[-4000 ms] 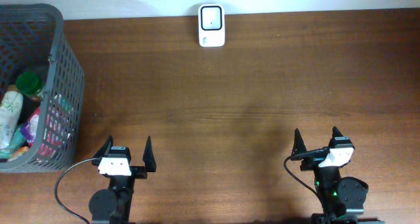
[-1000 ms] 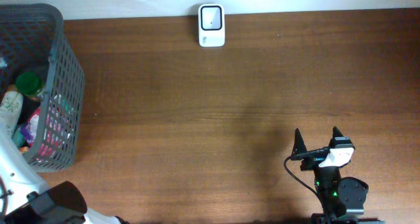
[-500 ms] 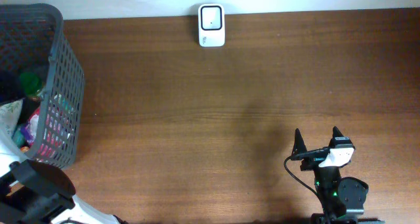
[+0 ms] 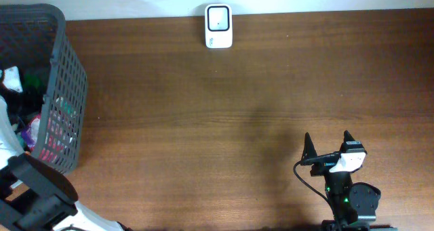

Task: Scan the item barcode
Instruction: 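Reach the left gripper into the basket and grasp the pink-purple pack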

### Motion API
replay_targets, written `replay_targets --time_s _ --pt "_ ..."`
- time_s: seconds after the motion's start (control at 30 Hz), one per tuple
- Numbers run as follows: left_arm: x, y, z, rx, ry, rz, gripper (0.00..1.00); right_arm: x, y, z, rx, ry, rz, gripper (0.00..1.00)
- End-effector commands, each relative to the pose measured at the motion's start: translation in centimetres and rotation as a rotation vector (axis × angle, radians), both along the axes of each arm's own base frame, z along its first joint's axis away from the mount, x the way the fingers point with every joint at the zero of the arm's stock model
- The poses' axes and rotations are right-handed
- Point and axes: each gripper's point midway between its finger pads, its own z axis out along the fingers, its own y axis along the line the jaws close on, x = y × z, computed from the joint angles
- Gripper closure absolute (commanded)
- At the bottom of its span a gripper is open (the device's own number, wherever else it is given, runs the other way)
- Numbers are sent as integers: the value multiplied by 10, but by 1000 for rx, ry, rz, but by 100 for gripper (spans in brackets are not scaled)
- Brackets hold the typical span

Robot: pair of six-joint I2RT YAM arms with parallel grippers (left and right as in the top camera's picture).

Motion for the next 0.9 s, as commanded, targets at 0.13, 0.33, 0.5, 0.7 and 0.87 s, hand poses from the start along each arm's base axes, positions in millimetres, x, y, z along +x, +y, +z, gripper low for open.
replay_targets --time_s 0.13,0.33,0.5,0.7,0.87 --pt "-22 9 -38 21 92 170 1 0 -3 -3 3 3 -14 1" --pt "-16 -12 -55 -19 98 140 1 0 -3 -3 3 3 -14 1" --pt "-3 -37 -60 -107 58 89 1 0 -3 -3 3 3 -14 1" --pt "-31 -24 -76 -14 172 168 4 0 -3 -3 3 3 -14 1" --pt "-37 -27 -87 -24 191 167 55 0 -3 -3 3 3 -14 1"
